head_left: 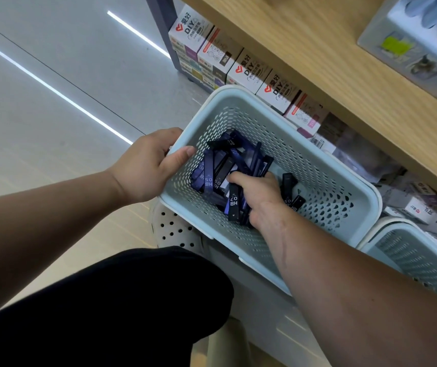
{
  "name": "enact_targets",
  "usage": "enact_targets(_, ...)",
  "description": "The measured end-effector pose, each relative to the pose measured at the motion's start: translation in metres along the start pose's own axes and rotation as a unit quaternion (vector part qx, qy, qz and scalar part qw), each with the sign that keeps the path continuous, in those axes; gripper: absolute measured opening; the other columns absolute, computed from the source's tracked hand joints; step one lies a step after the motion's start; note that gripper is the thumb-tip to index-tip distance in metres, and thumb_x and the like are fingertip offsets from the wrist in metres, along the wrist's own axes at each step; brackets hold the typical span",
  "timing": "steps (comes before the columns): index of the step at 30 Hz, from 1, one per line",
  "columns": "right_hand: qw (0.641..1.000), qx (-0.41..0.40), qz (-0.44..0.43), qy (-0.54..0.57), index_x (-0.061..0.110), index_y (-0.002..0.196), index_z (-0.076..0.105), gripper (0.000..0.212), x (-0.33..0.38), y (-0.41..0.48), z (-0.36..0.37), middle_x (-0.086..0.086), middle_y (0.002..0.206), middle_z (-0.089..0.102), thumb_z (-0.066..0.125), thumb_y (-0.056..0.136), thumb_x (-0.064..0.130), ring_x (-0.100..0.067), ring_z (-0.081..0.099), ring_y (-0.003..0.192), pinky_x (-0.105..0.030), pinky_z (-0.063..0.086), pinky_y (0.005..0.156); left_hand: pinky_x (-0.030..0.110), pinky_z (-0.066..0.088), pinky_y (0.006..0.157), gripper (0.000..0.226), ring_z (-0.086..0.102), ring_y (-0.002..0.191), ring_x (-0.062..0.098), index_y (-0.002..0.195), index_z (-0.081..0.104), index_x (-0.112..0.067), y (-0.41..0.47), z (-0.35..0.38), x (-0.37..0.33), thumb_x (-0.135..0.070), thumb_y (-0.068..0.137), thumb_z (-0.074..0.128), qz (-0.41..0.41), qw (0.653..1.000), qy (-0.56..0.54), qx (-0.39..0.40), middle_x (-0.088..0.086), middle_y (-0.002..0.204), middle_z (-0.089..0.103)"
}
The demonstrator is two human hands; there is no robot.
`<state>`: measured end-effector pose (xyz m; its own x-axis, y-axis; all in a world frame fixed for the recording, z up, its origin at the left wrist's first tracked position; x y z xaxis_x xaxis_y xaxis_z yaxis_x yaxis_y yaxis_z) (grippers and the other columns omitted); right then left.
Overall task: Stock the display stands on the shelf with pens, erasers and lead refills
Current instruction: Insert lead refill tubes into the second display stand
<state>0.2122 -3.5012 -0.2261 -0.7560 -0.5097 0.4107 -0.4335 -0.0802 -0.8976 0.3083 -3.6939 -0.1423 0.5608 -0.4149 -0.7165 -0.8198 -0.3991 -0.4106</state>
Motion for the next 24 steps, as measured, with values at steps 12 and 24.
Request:
enact_targets(12, 0.996, 0.082, -0.008, 0.043, 0.012, 0.108, 0.069, 0.037, 0.010, -0.038, -0.035, -0.008, 0.085, 0.076, 0.083, 0.074, 0.006, -0.021, 0.072, 0.065, -0.030, 0.055, 0.052, 0.030, 0.043, 0.065, 0.046, 0.056, 0.080, 0.014, 0.116, 0.054, -0.029, -0.002, -0.010, -0.007, -0.064, 0.087, 0.045, 0.008, 0.995, 0.084, -0.049, -0.007, 0.101, 0.055)
enact_targets(24, 0.973, 0.115, -0.049, 0.195, 0.003, 0.107, 0.072, 0.033, 0.028, -0.086, -0.034, -0.020, 0.097, 0.076, 0.078, 0.075, 0.004, -0.036, 0.074, 0.084, -0.048, 0.061, 0.073, 0.030, 0.048, 0.063, 0.058, 0.058, 0.067, 0.011, 0.097, 0.059, -0.025, -0.019, 0.052, -0.095, -0.072, 0.065, 0.067, 0.028, 0.989, -0.055, 0.136, 0.001, 0.078, 0.064)
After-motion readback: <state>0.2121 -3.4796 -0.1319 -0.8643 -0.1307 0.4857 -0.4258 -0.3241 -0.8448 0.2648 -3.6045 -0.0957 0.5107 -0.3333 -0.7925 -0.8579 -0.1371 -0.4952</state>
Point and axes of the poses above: each hand's wrist, its own y-axis towards the middle knuckle, its own z-axis out of the palm, x = y × z, the point moved 6 cm from there along y, towards the middle knuckle
